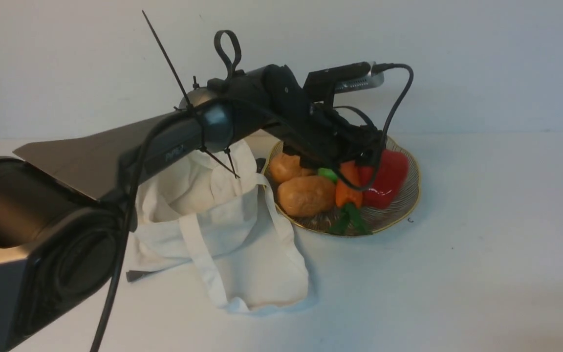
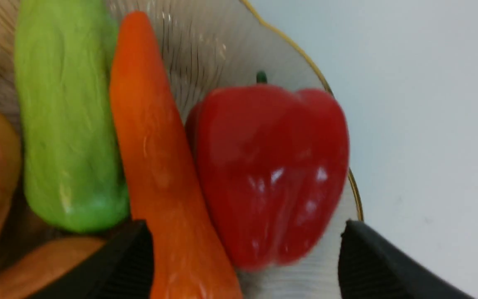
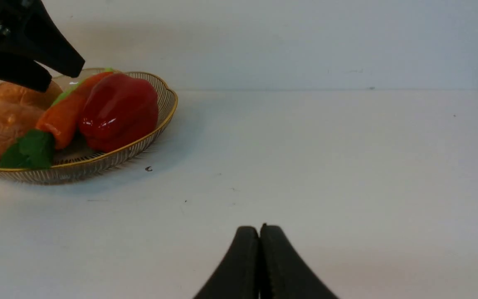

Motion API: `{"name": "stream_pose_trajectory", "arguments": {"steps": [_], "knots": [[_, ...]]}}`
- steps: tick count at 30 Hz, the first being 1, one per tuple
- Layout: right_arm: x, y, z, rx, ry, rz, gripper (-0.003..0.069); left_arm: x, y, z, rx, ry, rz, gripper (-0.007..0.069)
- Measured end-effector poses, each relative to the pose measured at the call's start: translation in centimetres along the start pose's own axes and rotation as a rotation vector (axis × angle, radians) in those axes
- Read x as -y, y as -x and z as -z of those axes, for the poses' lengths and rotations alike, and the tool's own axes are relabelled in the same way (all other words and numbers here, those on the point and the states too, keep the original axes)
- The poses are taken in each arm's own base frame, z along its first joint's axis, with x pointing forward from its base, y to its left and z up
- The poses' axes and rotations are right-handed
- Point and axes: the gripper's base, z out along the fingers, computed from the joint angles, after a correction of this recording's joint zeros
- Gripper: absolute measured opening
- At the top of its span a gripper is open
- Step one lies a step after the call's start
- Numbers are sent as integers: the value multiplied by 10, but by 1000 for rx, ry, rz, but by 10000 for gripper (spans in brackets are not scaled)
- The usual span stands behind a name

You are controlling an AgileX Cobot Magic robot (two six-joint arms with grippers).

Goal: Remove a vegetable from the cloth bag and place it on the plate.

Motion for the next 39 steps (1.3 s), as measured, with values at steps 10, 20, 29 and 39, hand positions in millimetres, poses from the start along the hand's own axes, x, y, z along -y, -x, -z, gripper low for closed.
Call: {"name": "stream_pose_trajectory", "arguments": {"steps": [10,20,29,39], "knots": [[0,0,0,0,0,0,-15,50,22,216,-46,33,-391,19],[0,0,0,0,0,1,-15,89,-21,358,111,87,-538,-5],[0,0,0,0,0,1,-15,85,-84,375,120,-2,-477,-5],[0,0,0,0,0,1,-15,58,-126,350,-59,55,-400,-5]]}}
